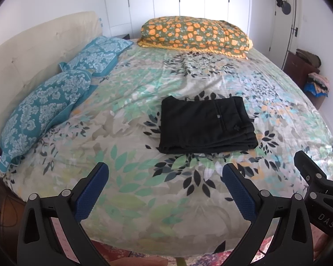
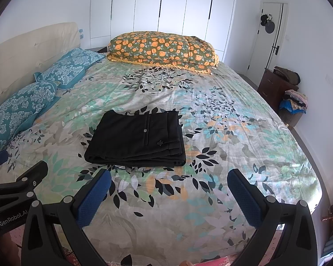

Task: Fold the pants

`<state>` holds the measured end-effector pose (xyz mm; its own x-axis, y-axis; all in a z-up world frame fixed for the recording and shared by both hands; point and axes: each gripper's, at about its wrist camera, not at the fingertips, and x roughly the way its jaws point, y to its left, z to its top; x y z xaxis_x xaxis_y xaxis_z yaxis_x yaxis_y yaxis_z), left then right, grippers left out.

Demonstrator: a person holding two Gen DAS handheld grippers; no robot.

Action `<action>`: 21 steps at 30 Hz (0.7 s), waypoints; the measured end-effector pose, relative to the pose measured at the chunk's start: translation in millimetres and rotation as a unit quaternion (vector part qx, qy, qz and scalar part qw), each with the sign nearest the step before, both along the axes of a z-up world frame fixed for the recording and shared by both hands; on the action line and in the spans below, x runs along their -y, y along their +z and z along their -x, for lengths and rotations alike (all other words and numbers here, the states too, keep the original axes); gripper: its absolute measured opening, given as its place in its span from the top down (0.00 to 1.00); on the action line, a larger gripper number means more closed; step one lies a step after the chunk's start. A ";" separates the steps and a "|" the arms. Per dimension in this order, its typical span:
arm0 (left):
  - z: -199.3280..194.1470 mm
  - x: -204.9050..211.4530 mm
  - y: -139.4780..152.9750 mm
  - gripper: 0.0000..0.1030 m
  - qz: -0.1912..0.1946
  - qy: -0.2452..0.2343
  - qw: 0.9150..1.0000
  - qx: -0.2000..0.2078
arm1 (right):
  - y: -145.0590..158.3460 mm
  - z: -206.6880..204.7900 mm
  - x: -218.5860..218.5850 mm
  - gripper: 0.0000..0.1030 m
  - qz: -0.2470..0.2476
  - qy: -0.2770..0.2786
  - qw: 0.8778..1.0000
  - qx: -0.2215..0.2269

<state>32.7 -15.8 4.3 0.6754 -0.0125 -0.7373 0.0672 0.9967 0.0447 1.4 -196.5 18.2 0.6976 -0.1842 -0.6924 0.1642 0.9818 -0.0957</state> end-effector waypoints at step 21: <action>0.3 2.5 -0.2 0.01 -0.001 0.001 1.000 0.000 | -0.6 0.3 0.9 0.00 0.000 -0.001 1.000 0.000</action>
